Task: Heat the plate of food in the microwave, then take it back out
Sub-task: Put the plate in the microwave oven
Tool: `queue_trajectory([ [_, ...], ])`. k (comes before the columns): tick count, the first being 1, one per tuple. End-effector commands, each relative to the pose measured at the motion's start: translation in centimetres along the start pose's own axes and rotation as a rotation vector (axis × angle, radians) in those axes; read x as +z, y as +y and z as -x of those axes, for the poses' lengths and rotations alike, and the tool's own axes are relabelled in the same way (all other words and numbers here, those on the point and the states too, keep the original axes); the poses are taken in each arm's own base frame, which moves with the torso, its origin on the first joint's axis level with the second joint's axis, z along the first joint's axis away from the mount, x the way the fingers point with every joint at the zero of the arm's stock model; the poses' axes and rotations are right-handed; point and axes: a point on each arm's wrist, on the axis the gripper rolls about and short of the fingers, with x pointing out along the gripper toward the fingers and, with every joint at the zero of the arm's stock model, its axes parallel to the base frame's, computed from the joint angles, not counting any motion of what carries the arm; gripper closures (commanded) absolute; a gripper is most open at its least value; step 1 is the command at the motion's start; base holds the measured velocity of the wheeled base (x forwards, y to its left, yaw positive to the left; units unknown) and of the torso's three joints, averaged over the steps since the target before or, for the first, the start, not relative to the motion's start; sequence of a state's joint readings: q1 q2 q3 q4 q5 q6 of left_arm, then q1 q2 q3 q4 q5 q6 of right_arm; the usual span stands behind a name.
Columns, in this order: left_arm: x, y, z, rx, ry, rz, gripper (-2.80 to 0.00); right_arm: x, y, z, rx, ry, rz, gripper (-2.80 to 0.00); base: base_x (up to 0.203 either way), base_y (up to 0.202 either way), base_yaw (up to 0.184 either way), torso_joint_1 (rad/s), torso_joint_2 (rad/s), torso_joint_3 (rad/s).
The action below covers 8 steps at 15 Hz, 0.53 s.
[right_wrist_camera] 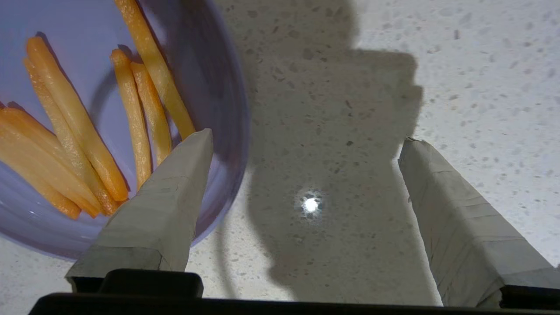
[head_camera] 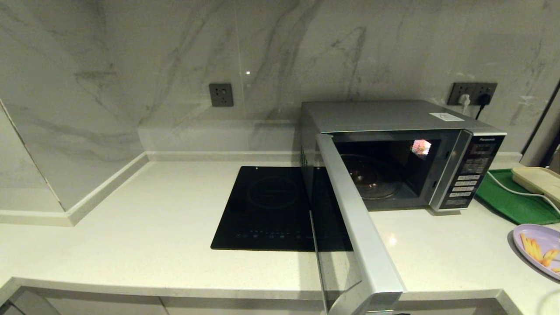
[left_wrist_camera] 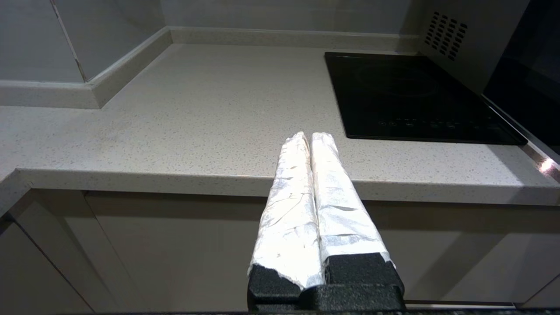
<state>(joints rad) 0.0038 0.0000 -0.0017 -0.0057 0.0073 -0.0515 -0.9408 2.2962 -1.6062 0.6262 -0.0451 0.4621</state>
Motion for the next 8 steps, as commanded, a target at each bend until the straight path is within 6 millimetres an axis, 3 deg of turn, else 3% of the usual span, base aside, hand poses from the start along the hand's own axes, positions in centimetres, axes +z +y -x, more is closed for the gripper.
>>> queue_trajectory([
  [1,0.0,0.0,0.0,0.001,0.000,0.001,0.00,-0.2,0.3,-0.3,-0.004,0.010,0.006,-2.80,0.000,0.000,0.000,0.000,0.00,0.000],
  [8,0.0,0.0,0.0,0.001,-0.001,0.001,0.00,-0.1,0.5,-1.3,-0.007,0.010,0.006,-2.80,0.000,0.000,0.000,0.000,0.00,0.000],
])
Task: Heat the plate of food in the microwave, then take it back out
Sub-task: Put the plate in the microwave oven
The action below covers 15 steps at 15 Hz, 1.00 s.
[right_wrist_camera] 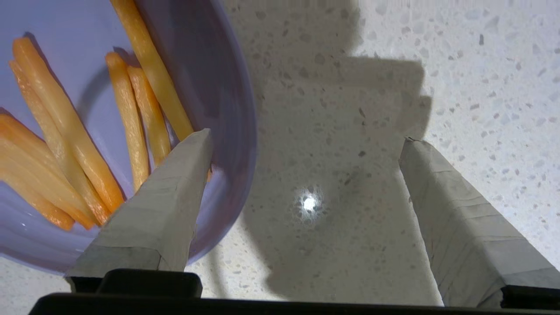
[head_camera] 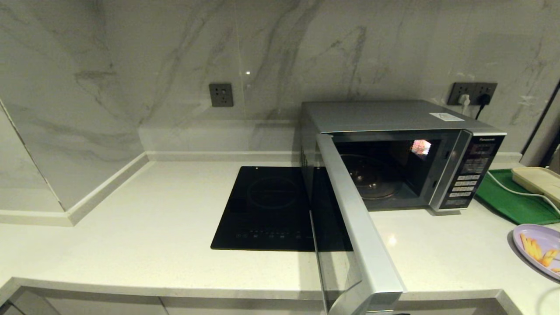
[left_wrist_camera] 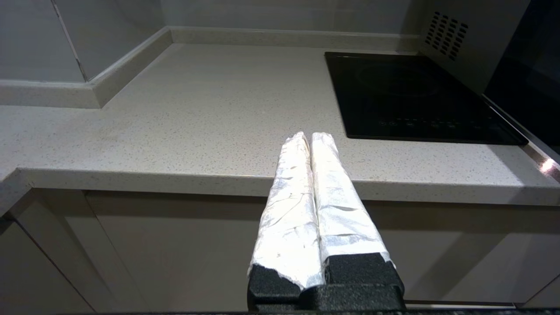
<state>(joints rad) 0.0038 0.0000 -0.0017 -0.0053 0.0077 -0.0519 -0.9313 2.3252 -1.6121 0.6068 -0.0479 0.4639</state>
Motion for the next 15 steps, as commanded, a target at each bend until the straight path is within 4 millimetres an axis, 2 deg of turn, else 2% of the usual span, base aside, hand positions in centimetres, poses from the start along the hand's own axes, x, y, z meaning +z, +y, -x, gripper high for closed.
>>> queue_trajectory([
  [1,0.0,0.0,0.0,0.001,-0.001,0.000,0.00,-0.1,0.0,-0.5,-0.007,0.011,-0.002,-2.80,0.000,0.000,0.000,0.000,0.00,0.000],
  [10,0.0,0.0,0.0,0.001,-0.001,0.000,0.00,-0.1,0.1,-1.5,-0.008,0.015,0.000,-2.80,0.000,0.000,0.000,0.000,0.00,0.000],
  [11,0.0,0.0,0.0,0.001,-0.001,0.000,0.00,0.0,0.1,-1.5,-0.007,0.006,0.000,0.00,0.000,0.000,0.000,0.000,0.00,0.000],
  [15,0.0,0.0,0.0,0.001,-0.002,0.000,0.00,-0.1,0.1,-1.6,-0.011,0.009,-0.002,0.00,0.000,0.000,0.000,0.000,0.00,0.000],
])
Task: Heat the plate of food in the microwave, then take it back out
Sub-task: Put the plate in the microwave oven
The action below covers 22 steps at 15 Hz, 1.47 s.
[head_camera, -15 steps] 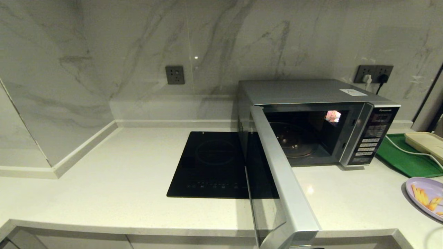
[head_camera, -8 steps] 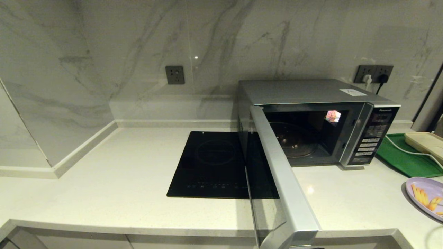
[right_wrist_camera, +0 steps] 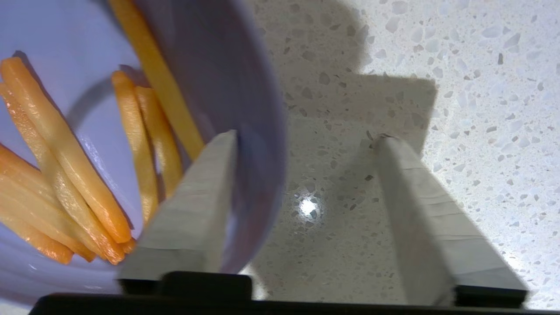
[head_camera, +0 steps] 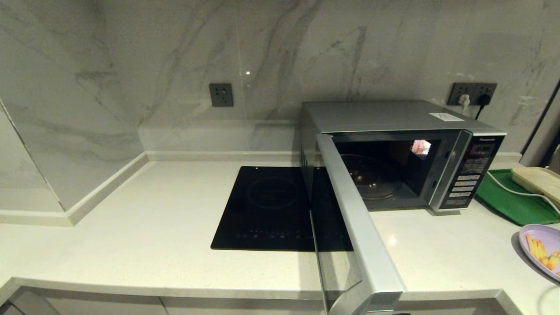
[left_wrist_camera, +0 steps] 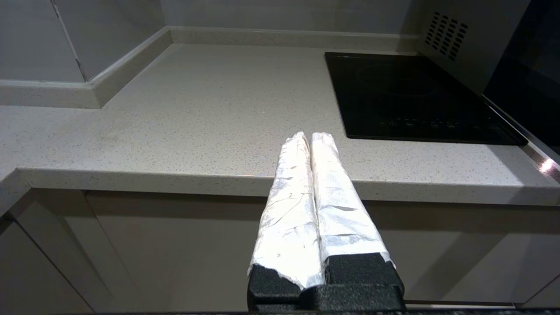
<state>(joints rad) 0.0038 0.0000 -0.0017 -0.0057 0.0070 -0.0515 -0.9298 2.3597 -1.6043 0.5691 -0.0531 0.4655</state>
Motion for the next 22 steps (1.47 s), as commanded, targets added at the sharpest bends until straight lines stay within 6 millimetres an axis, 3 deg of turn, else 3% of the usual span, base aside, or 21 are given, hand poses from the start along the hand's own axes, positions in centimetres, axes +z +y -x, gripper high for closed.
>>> queue_trajectory([
  [1,0.0,0.0,0.0,0.001,0.000,0.001,0.00,-0.1,-0.1,-0.2,-0.006,0.010,-0.003,0.00,0.000,0.000,0.000,0.000,0.00,0.000],
  [12,0.0,0.0,0.0,0.001,0.000,0.001,0.00,-0.3,-0.2,-0.5,-0.011,0.019,-0.003,0.00,0.000,0.000,0.000,0.000,0.00,0.000],
  [22,0.0,0.0,0.0,0.000,0.000,0.001,0.00,-1.3,0.1,3.8,0.091,-0.004,0.059,0.00,0.000,0.000,0.000,0.000,0.00,0.000],
])
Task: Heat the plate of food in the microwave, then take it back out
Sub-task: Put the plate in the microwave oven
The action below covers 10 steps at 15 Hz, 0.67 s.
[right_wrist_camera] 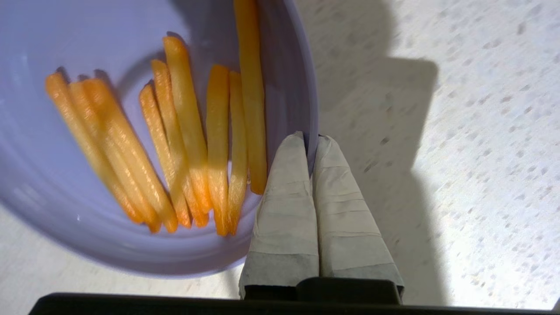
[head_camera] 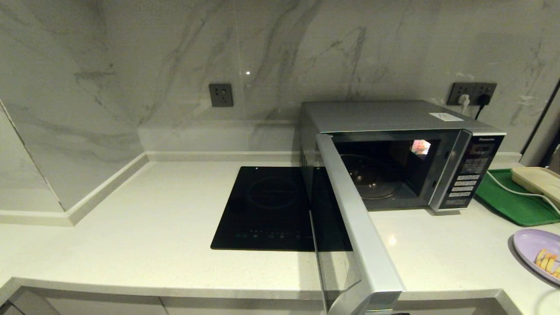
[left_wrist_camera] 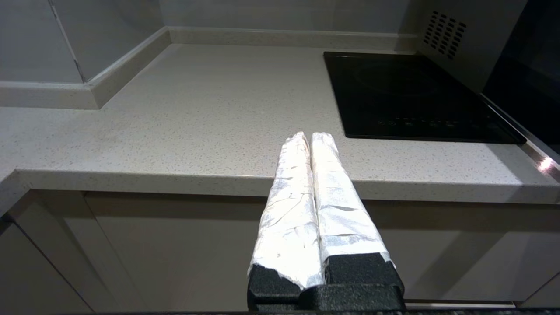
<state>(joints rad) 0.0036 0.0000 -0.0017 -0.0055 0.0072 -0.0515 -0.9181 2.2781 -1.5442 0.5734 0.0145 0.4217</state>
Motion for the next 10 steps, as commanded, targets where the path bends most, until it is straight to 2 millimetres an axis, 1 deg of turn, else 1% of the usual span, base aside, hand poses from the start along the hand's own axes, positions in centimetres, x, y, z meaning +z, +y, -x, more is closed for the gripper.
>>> queue_trajectory([
  [1,0.0,0.0,0.0,0.001,-0.001,0.001,0.00,-0.6,0.4,1.9,0.036,-0.017,0.015,0.00,0.000,0.000,0.000,0.000,0.00,0.000],
  [5,0.0,0.0,0.0,0.000,0.000,0.001,0.00,-2.0,1.2,4.5,0.124,-0.015,0.076,0.00,0.000,0.000,0.000,0.000,0.00,0.000],
  [8,0.0,0.0,0.0,0.001,-0.002,0.001,0.00,-3.6,1.6,6.1,0.156,-0.009,0.126,0.00,0.000,0.000,0.000,0.000,0.00,0.000],
  [10,0.0,0.0,0.0,0.001,0.000,0.001,0.00,-5.0,1.9,7.2,0.193,0.009,0.152,0.00,0.000,0.000,0.000,0.000,0.00,0.000],
])
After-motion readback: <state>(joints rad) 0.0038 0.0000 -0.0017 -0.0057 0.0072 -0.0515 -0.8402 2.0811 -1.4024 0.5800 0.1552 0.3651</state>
